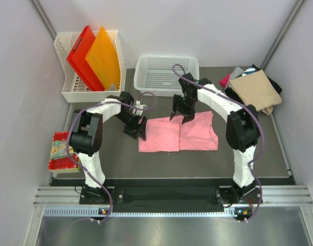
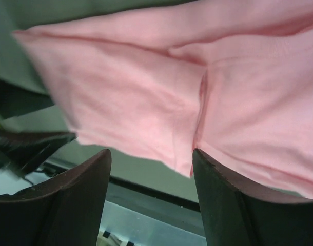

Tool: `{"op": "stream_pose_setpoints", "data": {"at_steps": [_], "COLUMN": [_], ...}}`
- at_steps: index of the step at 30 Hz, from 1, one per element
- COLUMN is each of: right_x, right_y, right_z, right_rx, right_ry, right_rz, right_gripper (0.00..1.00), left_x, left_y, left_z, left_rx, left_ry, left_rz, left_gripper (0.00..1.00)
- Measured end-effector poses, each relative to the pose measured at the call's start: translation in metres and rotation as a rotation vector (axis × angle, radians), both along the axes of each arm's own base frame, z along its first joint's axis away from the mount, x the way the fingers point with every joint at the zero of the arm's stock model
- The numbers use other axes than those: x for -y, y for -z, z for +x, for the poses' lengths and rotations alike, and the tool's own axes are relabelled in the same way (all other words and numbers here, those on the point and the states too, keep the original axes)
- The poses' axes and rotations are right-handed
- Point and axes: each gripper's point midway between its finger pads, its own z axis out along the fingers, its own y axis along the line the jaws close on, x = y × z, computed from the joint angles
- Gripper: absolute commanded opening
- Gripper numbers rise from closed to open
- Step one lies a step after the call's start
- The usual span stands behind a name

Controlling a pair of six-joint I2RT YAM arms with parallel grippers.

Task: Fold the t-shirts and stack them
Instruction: Grab one side of the 2/3 rectangular tshirt with left arm

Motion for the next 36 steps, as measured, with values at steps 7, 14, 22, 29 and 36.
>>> {"op": "stream_pose_setpoints", "data": {"at_steps": [7, 14, 22, 29, 36], "right_x": [0.009, 0.024, 0.039, 0.053, 0.060], "right_y": [-0.095, -0.115, -0.112, -0.096, -0.089], "right_z": [-0.016, -0.039, -0.046, -0.059, -0.065], "right_rx": [0.201, 0.235, 0.227, 0.189, 0.169], "right_ry": [-0.006, 0.005, 0.032, 0.051, 0.057], "right_rz": [0.105, 0.115, 0.090, 0.067, 0.065], "right_gripper": [0.62, 0.60, 0.59, 0.59, 0.59], "left_x": [0.001, 0.006, -0.008, -0.098, -0.158], "left_y": [0.008, 0.021, 0.019, -0.014, -0.057], "left_z": [0.001, 0.004, 0.008, 0.024, 0.006], "left_rx": [-0.014, -0.056, -0.079, 0.031, 0.129], "left_ry": [-0.021, -0.042, -0.084, -0.163, -0.142], "left_rz": [0.000, -0.017, -0.033, 0.079, 0.220], "left_gripper": [0.52, 0.00, 0.00, 0.00, 0.00]}}
